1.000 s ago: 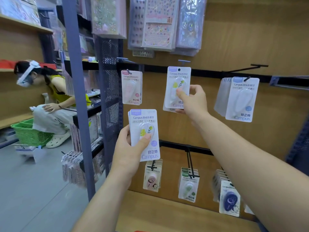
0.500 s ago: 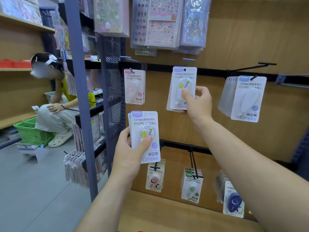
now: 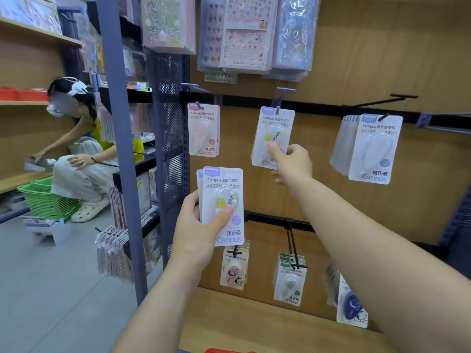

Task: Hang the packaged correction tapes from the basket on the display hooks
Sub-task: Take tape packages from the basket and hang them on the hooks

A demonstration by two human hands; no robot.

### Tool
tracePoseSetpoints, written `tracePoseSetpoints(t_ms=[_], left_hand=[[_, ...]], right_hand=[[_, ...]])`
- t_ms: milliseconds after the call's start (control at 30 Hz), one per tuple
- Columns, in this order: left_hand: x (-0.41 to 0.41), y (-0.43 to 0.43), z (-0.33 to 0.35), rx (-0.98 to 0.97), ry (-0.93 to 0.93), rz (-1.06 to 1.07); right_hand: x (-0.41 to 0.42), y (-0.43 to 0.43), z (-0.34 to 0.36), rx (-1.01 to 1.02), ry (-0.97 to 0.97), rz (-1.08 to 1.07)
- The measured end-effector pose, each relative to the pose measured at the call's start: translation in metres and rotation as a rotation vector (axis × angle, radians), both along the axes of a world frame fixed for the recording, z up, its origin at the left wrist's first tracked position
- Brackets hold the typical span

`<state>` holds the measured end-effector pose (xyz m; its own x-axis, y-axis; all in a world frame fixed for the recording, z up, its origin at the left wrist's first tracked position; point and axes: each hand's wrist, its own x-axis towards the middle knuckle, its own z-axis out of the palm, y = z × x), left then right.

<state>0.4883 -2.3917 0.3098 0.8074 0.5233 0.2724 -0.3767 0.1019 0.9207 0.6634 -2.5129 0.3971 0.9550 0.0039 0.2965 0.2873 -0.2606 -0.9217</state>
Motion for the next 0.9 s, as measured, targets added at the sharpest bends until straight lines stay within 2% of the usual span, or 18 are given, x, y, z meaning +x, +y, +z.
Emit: tracePoseSetpoints(t_ms=[100, 200, 267, 367, 433, 700, 900], left_hand=[[-0.001, -0.001, 0.000, 0.005, 0.004, -0.012], [-0.002, 0.002, 0.000, 0.017, 0.003, -0.013], [-0.002, 0.003, 0.000, 0.021, 0.002, -0.009], [-0.003, 0.001, 0.001, 0.048, 0.016, 0.012], [-0.004, 0.001, -0.001, 0.067, 0.023, 0.025], [-0.005, 0.009, -0.008, 0.057, 0.061, 0.069], [-0.007, 0.018, -0.007, 0.065, 0.091, 0.117]], right_hand=[[-0.002, -0.009, -0.009, -0.077, 0.038, -0.091], [-0.028, -0.019, -0.026, -0.143, -0.120, -0.161], [-0.055, -0.022, -0.040, -0.058, -0.152, 0.032], [-0.093, -0.018, -0.056, -0.068, 0.025, 0.478], [-0.103, -0.015, -0.062, -0.065, 0.049, 0.593], [-0.093, -0.021, -0.061, 0.113, 0.117, 0.525], [-0.053, -0.022, -0.012, 0.196, -0.103, 0.272]])
